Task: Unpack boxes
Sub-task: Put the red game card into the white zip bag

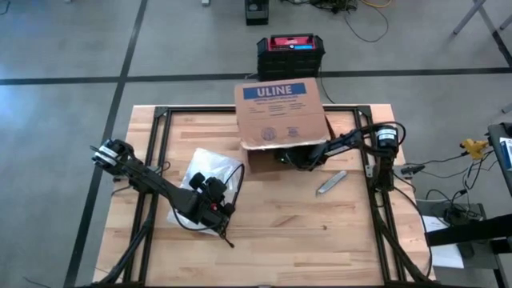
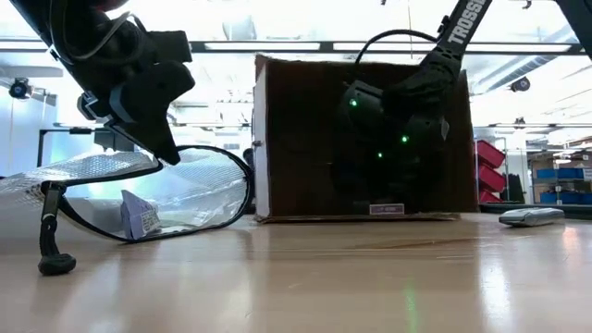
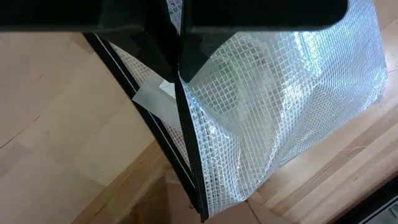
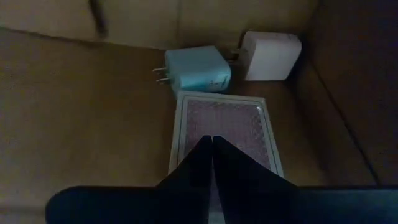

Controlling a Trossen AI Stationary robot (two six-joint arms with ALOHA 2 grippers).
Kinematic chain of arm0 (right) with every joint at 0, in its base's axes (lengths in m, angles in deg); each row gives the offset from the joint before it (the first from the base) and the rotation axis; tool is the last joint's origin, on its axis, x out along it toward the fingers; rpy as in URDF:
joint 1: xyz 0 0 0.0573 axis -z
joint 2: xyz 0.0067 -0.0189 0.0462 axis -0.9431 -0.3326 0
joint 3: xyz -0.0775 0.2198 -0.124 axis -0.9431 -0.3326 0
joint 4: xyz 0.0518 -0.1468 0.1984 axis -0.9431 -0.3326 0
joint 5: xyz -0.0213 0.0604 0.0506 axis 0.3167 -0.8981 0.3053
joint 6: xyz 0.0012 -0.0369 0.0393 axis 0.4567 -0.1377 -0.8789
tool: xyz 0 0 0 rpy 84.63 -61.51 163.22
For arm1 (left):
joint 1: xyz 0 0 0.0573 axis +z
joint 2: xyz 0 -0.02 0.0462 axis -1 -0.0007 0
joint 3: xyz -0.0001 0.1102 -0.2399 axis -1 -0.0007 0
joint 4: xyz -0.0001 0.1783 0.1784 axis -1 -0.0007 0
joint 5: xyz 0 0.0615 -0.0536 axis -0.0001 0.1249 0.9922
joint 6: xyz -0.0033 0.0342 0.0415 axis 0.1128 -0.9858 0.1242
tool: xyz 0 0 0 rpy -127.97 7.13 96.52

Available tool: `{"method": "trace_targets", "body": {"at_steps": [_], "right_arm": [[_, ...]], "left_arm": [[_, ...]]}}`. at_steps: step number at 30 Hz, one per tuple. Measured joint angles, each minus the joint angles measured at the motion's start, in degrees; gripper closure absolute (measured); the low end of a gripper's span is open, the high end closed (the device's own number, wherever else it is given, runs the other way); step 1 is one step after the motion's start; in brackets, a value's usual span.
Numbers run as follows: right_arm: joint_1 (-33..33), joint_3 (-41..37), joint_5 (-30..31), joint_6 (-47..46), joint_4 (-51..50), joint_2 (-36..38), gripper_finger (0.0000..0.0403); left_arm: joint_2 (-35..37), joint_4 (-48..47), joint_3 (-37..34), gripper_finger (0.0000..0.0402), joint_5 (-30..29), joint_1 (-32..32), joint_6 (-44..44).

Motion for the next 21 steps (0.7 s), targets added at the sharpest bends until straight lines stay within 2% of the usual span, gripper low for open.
{"method": "trace_targets", "body": {"at_steps": [10, 16, 17, 21], "right_arm": [[-1.17, -0.41, -8.43, 0.02, 0.36, 0.29, 0.0403], [-8.85, -0.46, -15.45, 3.29, 2.00, 3.69, 0.0403], [-10.29, -0.54, -14.32, 3.54, 1.70, 4.68, 0.0403], [-13.54, -0.52, -2.55, 4.16, 0.73, 9.95, 0.0403]], "left_arm": [[0.00, 0.04, 0.00, 0.0401, 0.00, 0.00, 0.00], [0.02, 0.04, 0.00, 0.0401, 0.00, 0.00, 0.00], [0.02, 0.09, 0.00, 0.0401, 0.00, 0.00, 0.00], [0.02, 0.09, 0.00, 0.0401, 0.01, 0.00, 0.00]]}}
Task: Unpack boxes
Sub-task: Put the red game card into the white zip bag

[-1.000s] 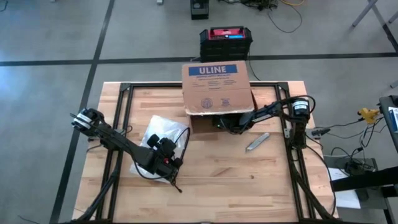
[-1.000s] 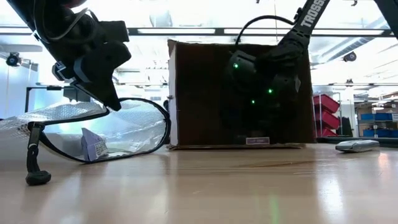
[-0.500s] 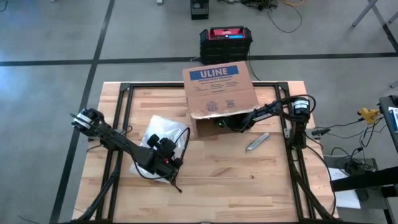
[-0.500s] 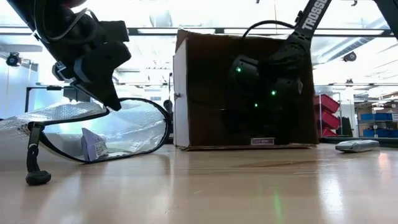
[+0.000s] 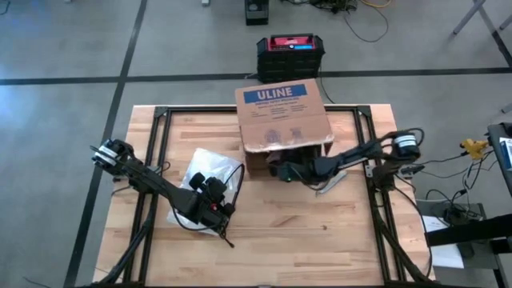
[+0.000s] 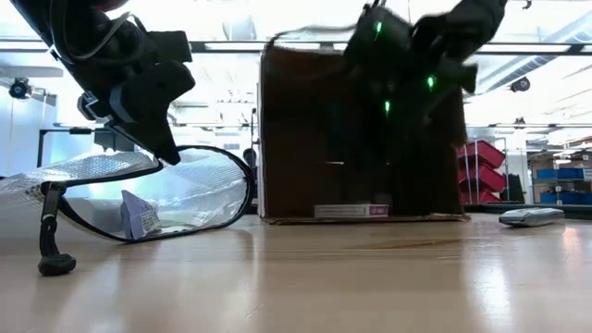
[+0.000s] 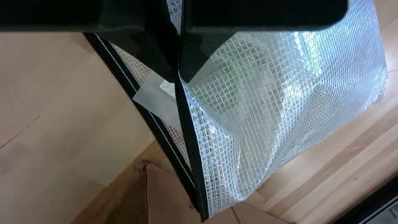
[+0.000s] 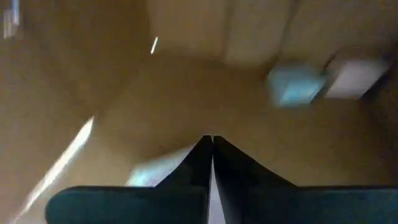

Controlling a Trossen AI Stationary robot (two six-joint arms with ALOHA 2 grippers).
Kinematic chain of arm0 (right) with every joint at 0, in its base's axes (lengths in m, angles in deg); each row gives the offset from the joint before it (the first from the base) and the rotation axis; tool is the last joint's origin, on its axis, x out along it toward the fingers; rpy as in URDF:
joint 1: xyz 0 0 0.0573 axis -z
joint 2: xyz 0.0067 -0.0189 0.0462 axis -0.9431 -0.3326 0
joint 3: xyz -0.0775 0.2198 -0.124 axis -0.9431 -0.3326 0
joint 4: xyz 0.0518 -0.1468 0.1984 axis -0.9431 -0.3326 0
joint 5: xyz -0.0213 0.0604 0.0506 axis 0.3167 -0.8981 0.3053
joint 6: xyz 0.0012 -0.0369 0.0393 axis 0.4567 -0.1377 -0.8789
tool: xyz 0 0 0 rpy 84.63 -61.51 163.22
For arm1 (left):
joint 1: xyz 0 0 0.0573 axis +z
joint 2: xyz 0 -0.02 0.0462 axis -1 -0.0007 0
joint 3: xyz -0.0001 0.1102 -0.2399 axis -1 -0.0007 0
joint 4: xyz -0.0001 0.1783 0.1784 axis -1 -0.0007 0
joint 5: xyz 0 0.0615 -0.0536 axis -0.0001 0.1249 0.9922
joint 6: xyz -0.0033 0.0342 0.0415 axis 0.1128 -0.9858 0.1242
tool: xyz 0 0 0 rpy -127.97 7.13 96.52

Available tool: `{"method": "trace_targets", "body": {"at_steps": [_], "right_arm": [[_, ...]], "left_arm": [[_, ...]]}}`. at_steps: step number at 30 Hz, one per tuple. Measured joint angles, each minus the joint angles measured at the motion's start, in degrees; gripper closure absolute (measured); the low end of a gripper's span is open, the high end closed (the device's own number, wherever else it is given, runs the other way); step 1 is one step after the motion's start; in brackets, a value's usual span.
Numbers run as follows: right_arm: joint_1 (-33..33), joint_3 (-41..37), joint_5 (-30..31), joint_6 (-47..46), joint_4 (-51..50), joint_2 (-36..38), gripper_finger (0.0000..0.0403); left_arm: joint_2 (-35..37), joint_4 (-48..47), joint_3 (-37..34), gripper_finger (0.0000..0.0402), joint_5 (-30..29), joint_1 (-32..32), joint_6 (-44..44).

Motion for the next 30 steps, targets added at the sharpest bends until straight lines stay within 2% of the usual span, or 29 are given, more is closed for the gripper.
{"method": "trace_targets", "body": {"at_steps": [5, 8, 12, 16, 20, 24, 28, 30], "right_arm": [[0.02, -0.02, -0.07, 2.07, -0.20, 1.80, 0.0403], [-0.05, 0.01, -1.92, 6.77, 0.33, 1.32, 0.0402], [0.48, -0.02, -9.41, 14.58, 0.21, -0.17, 0.0379], [4.03, 0.03, -21.36, 17.91, 1.55, -0.18, 0.0322], [7.14, 0.05, -27.29, 20.70, 2.93, -0.14, 0.0247], [10.11, 0.05, -37.10, 23.45, 2.85, -0.99, 0.0175], [10.86, 0.01, -39.22, 25.81, 2.63, -1.56, 0.0116], [10.91, 0.01, -38.12, 26.92, 2.66, -1.61, 0.0094]], "left_arm": [[0.02, 0.09, 0.00, 0.0401, 0.01, 0.00, -0.02], [0.02, 0.05, 0.00, 0.0401, 0.01, -0.04, 0.00], [0.02, -0.01, 0.00, 0.0401, 0.01, -0.26, -0.03], [0.02, 0.38, 0.00, 0.0401, 0.01, -0.24, -0.19], [0.02, 1.06, 0.00, 0.0401, 0.03, -0.24, -0.19], [0.02, 1.34, 0.00, 0.0401, 0.04, -0.24, -0.19], [0.02, 1.47, 0.00, 0.0401, 0.04, -0.24, -0.19], [0.02, 1.89, 0.00, 0.0401, 0.06, -0.24, -0.20]]}}
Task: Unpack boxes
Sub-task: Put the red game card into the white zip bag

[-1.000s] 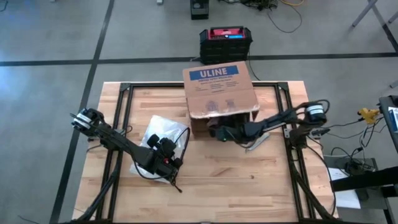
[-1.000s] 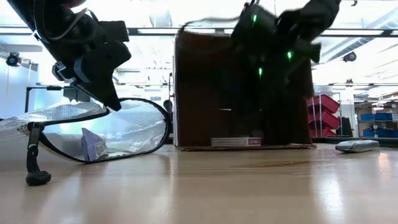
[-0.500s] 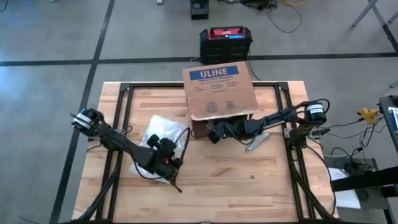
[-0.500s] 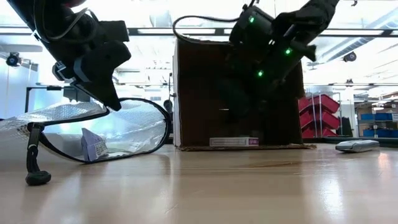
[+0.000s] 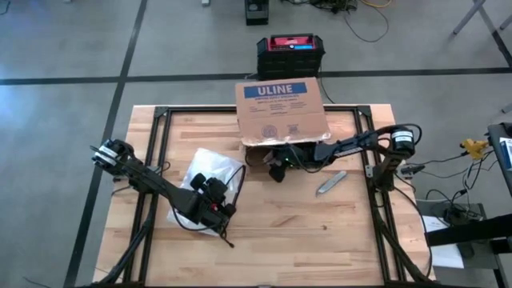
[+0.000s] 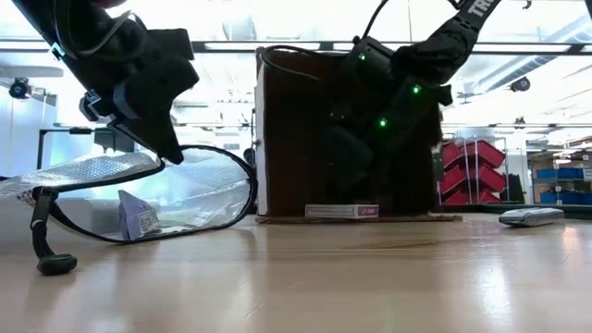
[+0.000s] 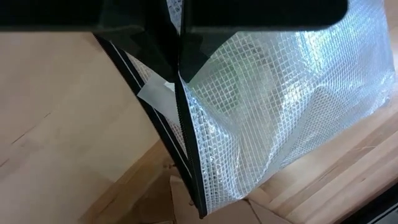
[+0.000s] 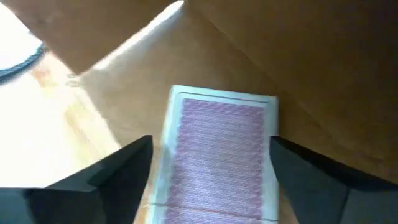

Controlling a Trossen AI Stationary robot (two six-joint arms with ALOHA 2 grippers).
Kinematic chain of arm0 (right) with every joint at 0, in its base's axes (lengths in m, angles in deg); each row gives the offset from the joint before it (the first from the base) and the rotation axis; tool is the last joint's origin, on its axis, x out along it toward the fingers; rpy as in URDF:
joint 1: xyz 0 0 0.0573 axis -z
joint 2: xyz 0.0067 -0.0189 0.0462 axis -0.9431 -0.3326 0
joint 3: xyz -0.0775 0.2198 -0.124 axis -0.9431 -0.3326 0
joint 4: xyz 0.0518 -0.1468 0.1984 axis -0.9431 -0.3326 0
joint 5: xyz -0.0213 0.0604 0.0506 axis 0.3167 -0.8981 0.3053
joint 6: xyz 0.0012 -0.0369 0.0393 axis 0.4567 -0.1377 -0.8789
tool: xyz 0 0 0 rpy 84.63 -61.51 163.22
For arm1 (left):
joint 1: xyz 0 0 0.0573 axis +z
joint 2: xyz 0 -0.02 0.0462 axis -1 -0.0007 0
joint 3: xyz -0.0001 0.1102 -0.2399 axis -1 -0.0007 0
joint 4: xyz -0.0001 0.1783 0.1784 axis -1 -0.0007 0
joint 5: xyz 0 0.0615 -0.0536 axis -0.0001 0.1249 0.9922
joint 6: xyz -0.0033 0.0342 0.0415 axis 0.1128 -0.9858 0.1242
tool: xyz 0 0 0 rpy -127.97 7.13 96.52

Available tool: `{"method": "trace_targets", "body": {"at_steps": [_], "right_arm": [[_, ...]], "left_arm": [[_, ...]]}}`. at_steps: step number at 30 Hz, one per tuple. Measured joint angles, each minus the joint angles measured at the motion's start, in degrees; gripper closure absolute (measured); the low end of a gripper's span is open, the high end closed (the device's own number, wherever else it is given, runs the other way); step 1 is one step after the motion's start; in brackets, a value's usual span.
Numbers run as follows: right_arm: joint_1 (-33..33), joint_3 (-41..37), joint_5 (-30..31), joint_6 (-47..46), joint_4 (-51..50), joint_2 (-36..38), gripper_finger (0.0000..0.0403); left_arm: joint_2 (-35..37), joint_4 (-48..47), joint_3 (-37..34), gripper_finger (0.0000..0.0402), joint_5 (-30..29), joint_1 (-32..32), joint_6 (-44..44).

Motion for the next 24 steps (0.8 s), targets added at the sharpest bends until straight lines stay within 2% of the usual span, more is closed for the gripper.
{"method": "trace_targets", "body": {"at_steps": [6, 24], "right_arm": [[-0.09, 0.00, -0.22, -1.46, 0.11, -0.06, 0.0061], [-1.12, -0.70, 1.34, -1.38, 0.15, -0.06, 0.0059]], "left_arm": [[0.00, 0.95, 0.00, 0.0401, 0.00, 0.02, 0.00], [0.00, 1.30, 0.00, 0.0401, -0.01, 0.02, -0.59]]}}
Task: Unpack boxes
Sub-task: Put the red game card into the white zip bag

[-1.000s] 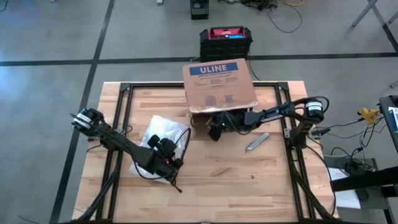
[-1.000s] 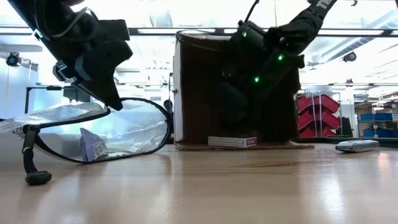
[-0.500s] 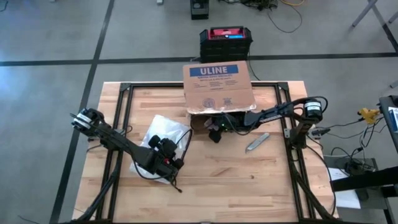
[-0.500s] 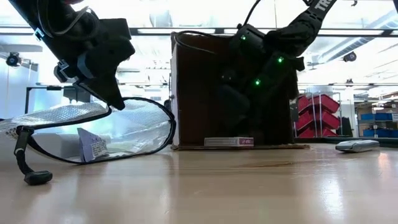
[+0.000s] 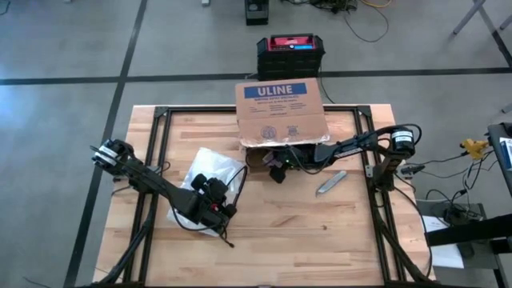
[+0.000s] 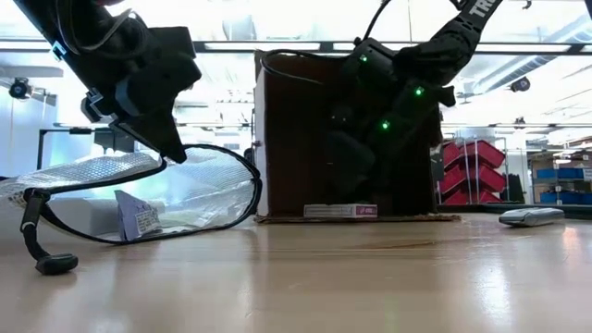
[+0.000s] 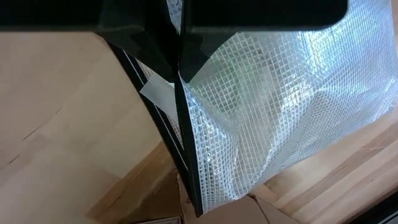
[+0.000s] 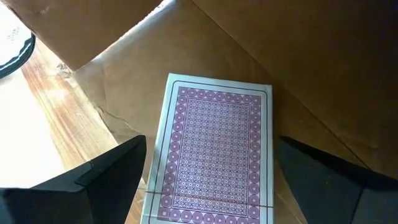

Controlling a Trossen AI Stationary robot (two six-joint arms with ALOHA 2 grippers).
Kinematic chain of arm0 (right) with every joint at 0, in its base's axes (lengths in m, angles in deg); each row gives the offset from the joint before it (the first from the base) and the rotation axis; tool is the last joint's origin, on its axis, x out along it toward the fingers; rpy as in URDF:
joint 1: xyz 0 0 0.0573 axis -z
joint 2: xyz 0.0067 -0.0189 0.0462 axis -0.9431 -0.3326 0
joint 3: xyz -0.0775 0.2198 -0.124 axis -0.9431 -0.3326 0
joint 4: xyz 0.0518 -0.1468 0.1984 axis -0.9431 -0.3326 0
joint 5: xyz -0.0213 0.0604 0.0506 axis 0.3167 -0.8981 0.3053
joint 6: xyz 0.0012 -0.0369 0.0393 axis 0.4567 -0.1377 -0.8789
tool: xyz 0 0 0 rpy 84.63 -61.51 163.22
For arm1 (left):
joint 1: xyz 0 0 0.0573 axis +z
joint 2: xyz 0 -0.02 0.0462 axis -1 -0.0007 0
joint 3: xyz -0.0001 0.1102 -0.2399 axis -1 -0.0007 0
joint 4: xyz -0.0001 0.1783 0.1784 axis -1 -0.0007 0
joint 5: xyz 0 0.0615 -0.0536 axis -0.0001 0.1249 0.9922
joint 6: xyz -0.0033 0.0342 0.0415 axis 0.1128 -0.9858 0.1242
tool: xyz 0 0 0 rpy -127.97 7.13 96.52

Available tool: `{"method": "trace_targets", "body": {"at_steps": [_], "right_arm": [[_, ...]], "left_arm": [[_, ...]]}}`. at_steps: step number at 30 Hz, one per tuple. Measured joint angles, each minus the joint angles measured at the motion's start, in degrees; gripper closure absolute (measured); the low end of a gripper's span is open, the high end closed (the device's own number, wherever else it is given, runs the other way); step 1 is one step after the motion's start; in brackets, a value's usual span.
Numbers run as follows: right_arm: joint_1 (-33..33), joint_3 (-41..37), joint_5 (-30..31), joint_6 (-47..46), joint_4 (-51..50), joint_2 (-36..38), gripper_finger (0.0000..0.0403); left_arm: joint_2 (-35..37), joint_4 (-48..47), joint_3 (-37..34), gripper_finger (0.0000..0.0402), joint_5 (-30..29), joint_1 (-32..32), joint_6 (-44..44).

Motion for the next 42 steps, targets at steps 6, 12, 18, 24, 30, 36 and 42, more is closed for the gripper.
{"method": "trace_targets", "body": {"at_steps": [6, 12, 18, 24, 30, 36, 42], "right_arm": [[0.15, -0.02, 1.01, 0.78, 0.11, -0.66, 0.0059], [0.09, 0.15, 2.60, 0.09, 2.12, -6.06, 0.0059], [-0.26, 0.15, 3.02, -1.14, 4.97, -8.65, 0.0060], [-0.28, 0.11, 2.58, -0.82, 4.52, -8.10, 0.0121], [-1.55, 0.06, 2.48, 0.54, 4.12, -6.73, 0.0122], [-5.60, -0.33, 0.45, 2.05, 1.66, -2.33, 0.0122], [-10.26, -0.17, 4.14, 2.76, -0.96, 2.29, 0.0122]], "left_arm": [[0.00, 0.02, 0.00, 0.0401, -0.01, 0.00, -0.40], [0.00, 0.25, 0.00, 0.0401, -0.01, 0.00, -0.46], [0.00, 0.37, 0.00, 0.0401, 0.01, 0.00, -0.93], [0.00, 0.39, 0.00, 0.0401, 0.05, 0.00, -1.57], [0.00, 0.91, 0.00, 0.0401, -0.03, 0.00, -1.57], [0.00, 7.73, 0.00, 0.0401, -0.19, 0.00, -3.42], [0.00, 9.84, 0.00, 0.0401, -0.23, 0.00, -5.07]]}}
